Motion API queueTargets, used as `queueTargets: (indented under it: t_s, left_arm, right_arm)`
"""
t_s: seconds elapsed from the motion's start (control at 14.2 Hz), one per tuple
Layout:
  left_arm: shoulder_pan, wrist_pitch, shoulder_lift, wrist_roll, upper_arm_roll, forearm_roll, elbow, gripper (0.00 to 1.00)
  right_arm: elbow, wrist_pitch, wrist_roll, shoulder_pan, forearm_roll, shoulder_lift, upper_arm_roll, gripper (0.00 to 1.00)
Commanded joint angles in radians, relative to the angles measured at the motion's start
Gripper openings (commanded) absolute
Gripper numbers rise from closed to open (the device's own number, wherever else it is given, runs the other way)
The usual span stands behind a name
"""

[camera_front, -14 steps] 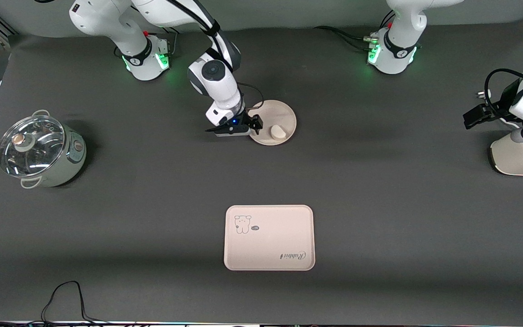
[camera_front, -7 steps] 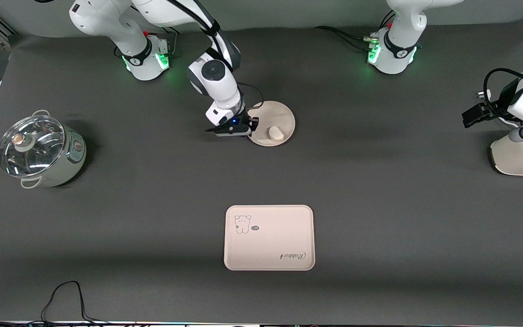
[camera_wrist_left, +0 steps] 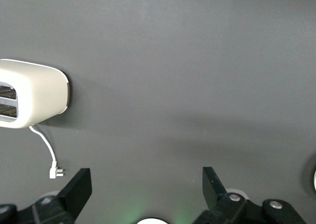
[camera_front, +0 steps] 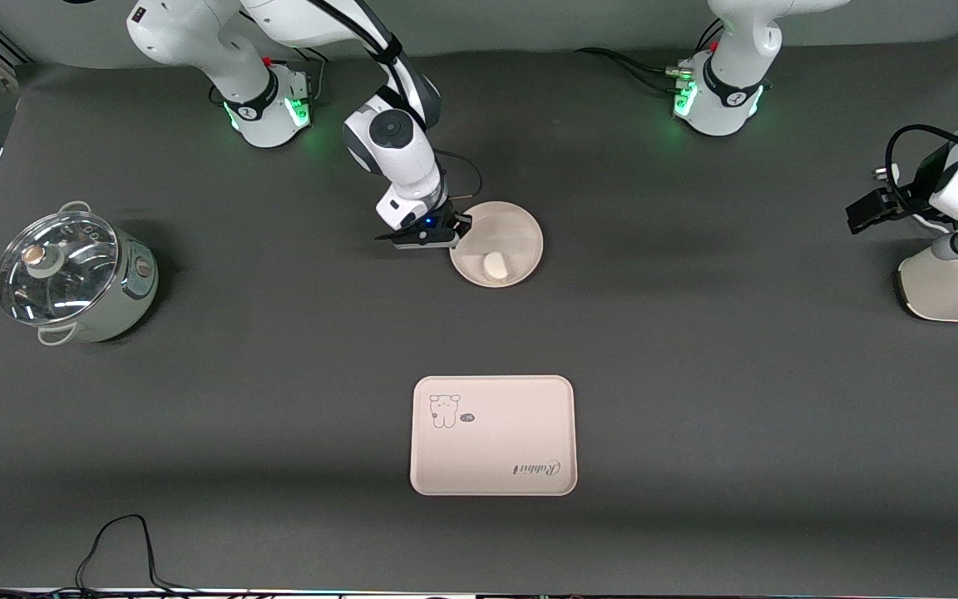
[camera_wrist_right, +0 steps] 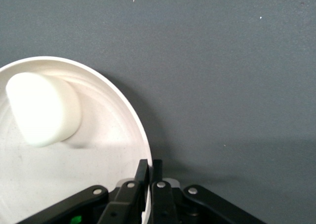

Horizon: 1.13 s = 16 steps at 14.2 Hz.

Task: Place bun in plate and plate on tray
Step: 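Close the right gripper on the plate rim, then lift and carry the plate with the right gripper onto the tray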

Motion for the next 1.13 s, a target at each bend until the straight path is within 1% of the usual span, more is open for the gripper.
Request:
queueTargets:
  t_s: [0.0,0.21,0.28,0.42,0.56,0.71,0.85,0.92,1.06]
  left_arm:
    - [0.003,-0.030,-0.019,0.005,-0.004,-0.001,0.007,1.00]
    - [0.003,-0.036,-0.019,0.005,-0.003,-0.001,0.011,1.00]
    - [0.003,-0.038,-0.019,0.005,-0.004,-0.001,0.011,1.00]
    - [0.003,-0.038,-0.019,0.005,-0.003,-0.001,0.011,1.00]
    - [0.003,-0.038,-0.019,0.005,-0.003,-0.001,0.011,1.00]
    - [0.002,-0.038,-0.018,0.005,-0.004,-0.001,0.013,1.00]
    - [0.003,-0.038,-0.018,0.005,-0.004,-0.001,0.013,1.00]
    - [0.002,-0.038,-0.018,0.005,-0.004,-0.001,0.013,1.00]
    - [0.002,-0.038,-0.018,0.005,-0.004,-0.001,0.015,1.00]
  right_arm:
    - [-0.003,-0.035,-0.013,-0.027,0.007,-0.057,0.000,0.03]
    - [0.003,-0.164,-0.109,-0.096,0.010,-0.162,0.000,0.03]
    - [0.005,-0.193,-0.114,-0.110,0.010,-0.196,0.000,0.03]
    - [0.018,-0.227,-0.114,-0.113,0.011,-0.254,0.000,0.03]
    - [0.046,-0.262,-0.114,-0.116,0.024,-0.285,-0.002,0.03]
    - [0.093,-0.286,-0.126,-0.122,0.071,-0.285,-0.002,0.02]
    - [0.126,-0.287,-0.149,-0.148,0.077,-0.273,-0.002,0.02]
    - [0.150,-0.287,-0.172,-0.156,0.077,-0.250,-0.002,0.02]
    - [0.236,-0.301,-0.195,-0.200,0.079,-0.184,-0.002,0.01]
